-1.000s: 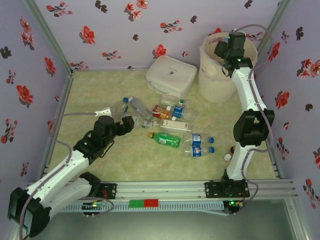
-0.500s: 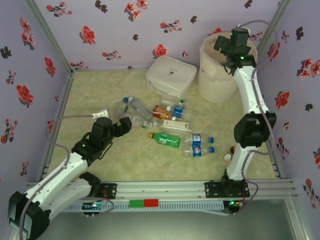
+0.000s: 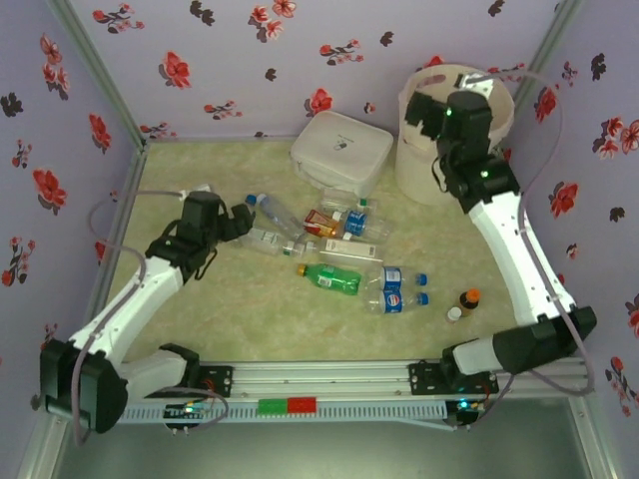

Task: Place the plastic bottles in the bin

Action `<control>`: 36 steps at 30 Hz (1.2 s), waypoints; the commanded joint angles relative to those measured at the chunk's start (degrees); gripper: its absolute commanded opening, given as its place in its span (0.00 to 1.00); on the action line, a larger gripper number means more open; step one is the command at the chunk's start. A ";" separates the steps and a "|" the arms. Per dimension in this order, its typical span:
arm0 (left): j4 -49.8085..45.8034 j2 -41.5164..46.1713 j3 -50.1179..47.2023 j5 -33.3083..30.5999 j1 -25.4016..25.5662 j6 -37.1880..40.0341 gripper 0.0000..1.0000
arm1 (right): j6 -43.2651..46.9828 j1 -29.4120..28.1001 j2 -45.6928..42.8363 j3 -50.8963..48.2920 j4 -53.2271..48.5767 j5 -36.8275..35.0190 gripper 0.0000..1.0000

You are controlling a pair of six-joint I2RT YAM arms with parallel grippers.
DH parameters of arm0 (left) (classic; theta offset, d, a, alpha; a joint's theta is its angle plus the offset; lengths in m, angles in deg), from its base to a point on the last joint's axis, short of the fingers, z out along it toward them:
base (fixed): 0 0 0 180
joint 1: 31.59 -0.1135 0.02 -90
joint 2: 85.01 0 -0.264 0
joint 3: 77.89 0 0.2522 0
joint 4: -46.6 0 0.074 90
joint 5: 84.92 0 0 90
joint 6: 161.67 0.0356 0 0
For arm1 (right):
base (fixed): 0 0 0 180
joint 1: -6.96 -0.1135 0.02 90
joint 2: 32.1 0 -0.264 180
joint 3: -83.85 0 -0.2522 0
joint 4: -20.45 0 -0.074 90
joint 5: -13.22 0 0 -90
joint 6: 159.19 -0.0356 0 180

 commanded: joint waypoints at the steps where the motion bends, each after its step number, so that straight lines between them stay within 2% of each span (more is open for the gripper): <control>1: -5.49 -5.46 5.15 0.92 -2.34 4.55 1.00 | -0.50 -3.91 -4.61 -7.33 2.53 3.65 1.00; 3: -7.00 -9.49 8.18 2.11 -3.24 6.79 1.00 | -0.90 -6.66 -6.77 -11.23 3.19 7.35 1.00; 7: -8.80 -16.91 12.74 3.58 -4.12 12.98 1.00 | -5.86 -10.37 -8.32 -17.00 0.68 8.75 1.00; 11: -9.96 -22.94 16.40 7.96 -5.57 17.80 0.99 | -10.00 -11.83 -8.41 -21.54 -1.65 10.84 1.00; 16: -8.90 -28.29 18.82 10.31 -6.47 19.01 0.99 | -14.17 -12.96 -9.44 -30.42 3.68 15.53 1.00; 21: -10.61 -34.36 22.79 10.85 -6.52 19.07 0.96 | -14.56 -14.17 -8.07 -34.18 2.88 14.43 0.99; 28: -13.45 -41.93 27.92 11.25 -6.60 18.25 0.88 | -14.57 -15.80 -8.55 -39.49 7.47 12.77 1.00; 36: -14.65 -44.99 28.12 11.32 -6.67 17.99 0.83 | -14.90 -16.40 -11.61 -43.95 12.02 10.19 1.00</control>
